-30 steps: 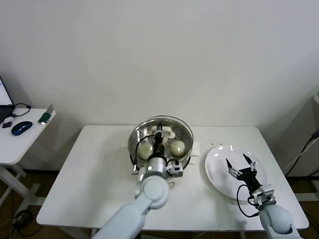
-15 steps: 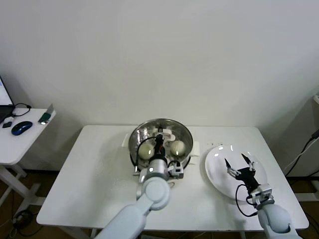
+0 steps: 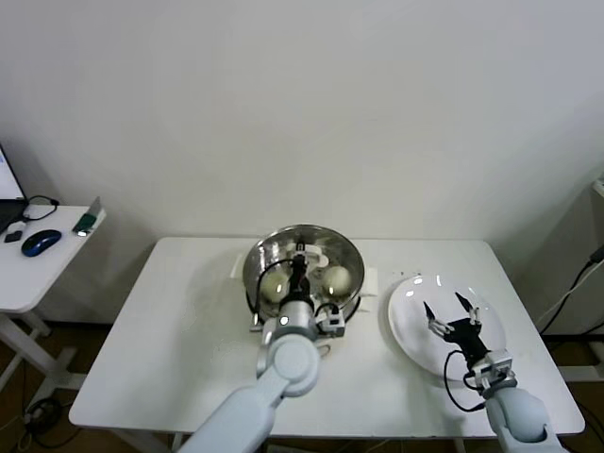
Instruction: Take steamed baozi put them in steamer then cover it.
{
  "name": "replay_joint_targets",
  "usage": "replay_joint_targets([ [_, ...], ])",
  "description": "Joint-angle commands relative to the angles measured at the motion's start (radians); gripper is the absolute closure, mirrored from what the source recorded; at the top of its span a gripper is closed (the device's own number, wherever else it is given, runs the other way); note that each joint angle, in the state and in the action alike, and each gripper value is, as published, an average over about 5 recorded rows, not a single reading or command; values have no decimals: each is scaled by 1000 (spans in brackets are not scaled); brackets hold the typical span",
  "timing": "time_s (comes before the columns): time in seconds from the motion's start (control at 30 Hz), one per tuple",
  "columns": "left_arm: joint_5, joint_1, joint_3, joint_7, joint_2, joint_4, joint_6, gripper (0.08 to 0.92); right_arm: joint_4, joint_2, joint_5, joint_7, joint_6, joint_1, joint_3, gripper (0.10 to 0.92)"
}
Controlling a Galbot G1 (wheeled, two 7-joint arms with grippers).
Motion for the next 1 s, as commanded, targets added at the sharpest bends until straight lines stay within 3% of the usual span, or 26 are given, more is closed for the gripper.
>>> replay_joint_targets([
  [0.03, -2, 9, -3, -1, -2, -3, 49, 851, -1, 2, -6, -1, 1, 3, -2, 203],
  [0.6, -38, 13, -9, -32, -5, -4, 49, 830, -1, 9, -12, -9, 0, 6, -4, 203],
  [1.0, -62, 65, -24, -16, 76, -148, 49, 500, 28, 7, -19, 11, -85, 5, 0, 203],
])
